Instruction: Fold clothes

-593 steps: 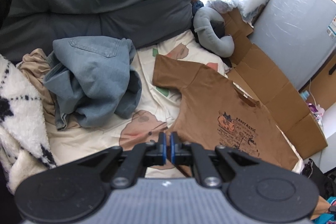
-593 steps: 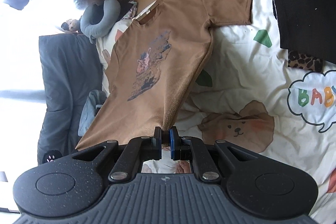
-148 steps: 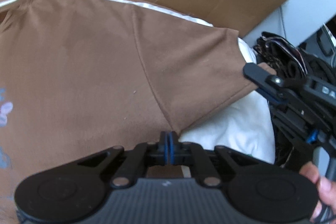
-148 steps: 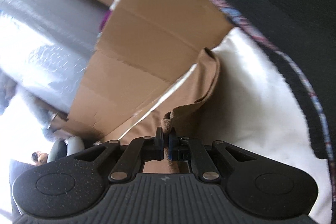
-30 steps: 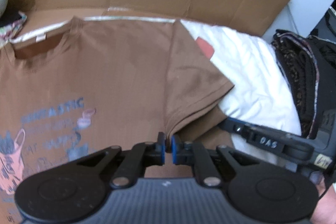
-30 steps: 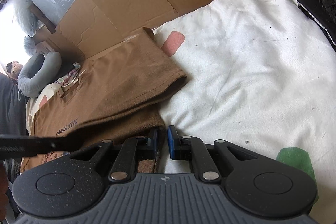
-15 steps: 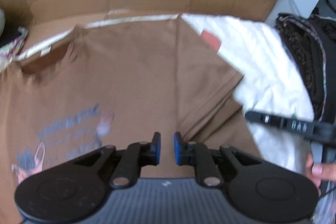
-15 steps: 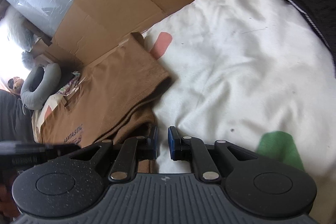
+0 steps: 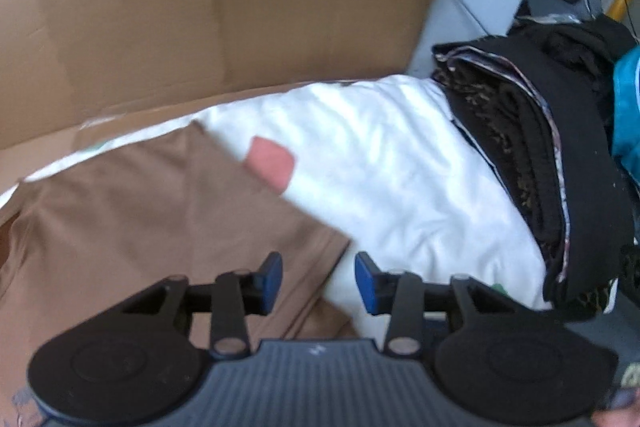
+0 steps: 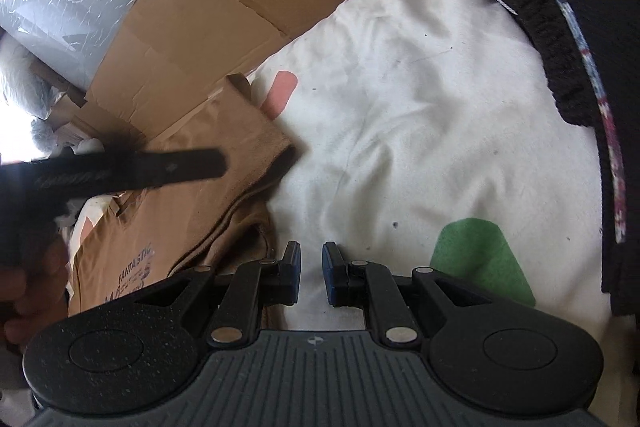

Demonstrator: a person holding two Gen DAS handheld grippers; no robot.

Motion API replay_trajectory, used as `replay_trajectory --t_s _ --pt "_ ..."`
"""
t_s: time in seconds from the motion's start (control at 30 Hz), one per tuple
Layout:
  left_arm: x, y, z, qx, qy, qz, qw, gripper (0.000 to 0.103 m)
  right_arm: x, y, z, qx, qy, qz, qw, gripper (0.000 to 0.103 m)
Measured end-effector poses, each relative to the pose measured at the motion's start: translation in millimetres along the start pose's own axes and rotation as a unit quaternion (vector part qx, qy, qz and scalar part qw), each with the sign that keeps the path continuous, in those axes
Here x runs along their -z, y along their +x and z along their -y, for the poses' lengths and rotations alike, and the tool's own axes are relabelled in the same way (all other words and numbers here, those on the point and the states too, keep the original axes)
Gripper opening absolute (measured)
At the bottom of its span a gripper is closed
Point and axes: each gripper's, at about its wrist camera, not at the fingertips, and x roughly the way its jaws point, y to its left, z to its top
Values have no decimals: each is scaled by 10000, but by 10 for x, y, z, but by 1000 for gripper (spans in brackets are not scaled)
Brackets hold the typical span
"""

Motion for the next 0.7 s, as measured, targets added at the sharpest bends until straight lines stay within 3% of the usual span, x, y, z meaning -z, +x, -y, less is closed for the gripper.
replay_trajectory --t_s 0.43,0.63,0.7 --pt "-16 497 162 -116 403 -234 9988 41 30 20 48 -76 122 -12 9999 18" --pt "14 611 92 -21 288 -202 9994 40 69 5 77 -114 275 -64 9995 18" --pt "22 625 76 -30 237 -135 9996 35 94 -24 95 -116 298 -80 9995 18"
